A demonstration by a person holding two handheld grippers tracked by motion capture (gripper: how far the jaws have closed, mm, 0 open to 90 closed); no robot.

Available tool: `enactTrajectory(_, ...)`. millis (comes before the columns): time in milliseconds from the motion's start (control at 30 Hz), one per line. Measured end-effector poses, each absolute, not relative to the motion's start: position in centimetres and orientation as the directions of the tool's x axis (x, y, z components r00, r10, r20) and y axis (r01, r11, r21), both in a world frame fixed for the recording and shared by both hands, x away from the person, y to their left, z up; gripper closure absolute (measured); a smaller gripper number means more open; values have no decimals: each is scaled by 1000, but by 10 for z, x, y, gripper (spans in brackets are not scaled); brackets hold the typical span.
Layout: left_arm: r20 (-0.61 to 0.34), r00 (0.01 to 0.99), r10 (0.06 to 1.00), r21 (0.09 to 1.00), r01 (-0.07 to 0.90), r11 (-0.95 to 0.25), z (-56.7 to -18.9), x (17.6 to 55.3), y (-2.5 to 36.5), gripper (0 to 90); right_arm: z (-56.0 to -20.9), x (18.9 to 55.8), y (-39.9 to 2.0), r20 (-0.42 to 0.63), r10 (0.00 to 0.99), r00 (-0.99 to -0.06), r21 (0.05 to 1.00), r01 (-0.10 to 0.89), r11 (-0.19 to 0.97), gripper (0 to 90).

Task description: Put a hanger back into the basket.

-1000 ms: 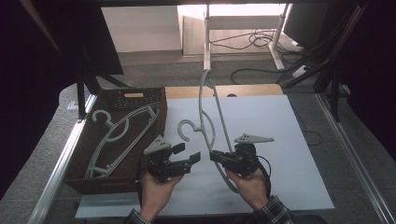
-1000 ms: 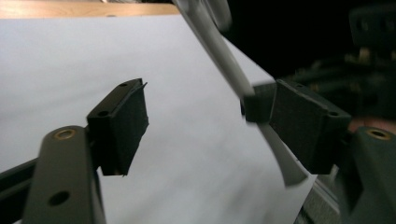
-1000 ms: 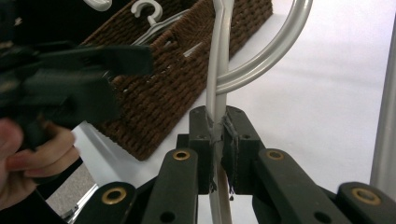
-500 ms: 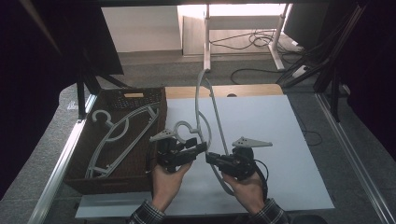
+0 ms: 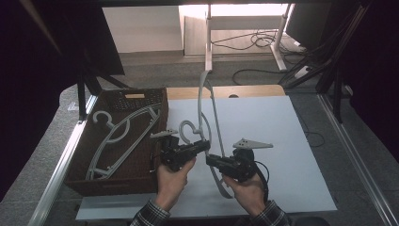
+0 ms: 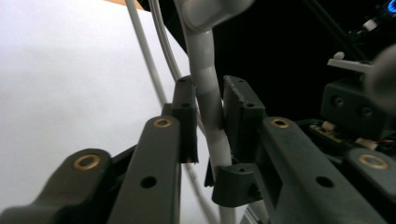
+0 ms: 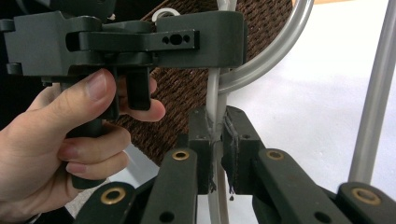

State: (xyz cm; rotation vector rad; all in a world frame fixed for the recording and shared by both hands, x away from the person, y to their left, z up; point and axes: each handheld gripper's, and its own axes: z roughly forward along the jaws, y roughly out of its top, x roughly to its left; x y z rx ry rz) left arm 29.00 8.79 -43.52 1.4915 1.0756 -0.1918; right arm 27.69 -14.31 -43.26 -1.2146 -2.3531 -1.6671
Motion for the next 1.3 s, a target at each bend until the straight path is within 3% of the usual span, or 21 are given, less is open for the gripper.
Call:
enactTrajectory(133,-667,563,487,699,699,150,-433,290,85,825,-435,278,-141,432,568,-700,793,596,131,817)
enactTrajectory(333,-677,555,484,686,713,141,-427,295,85,827,-432,279,-140,435,561,-704,799,589,121,790)
enactTrajectory(600,-656,574,489,693,715,90,-408,305,89,828,-424,277,-147,401,547,-735,816,558,153,601)
enactTrajectory(900,-660,578,480,663,748,11,-383,329,111,829,-410,273,-173,401,484,-778,856,506,104,475)
enactTrajectory(1300,-618,611,495,643,755,-128,-327,347,164,829,-429,299,-222,389,611,-689,816,566,119,457)
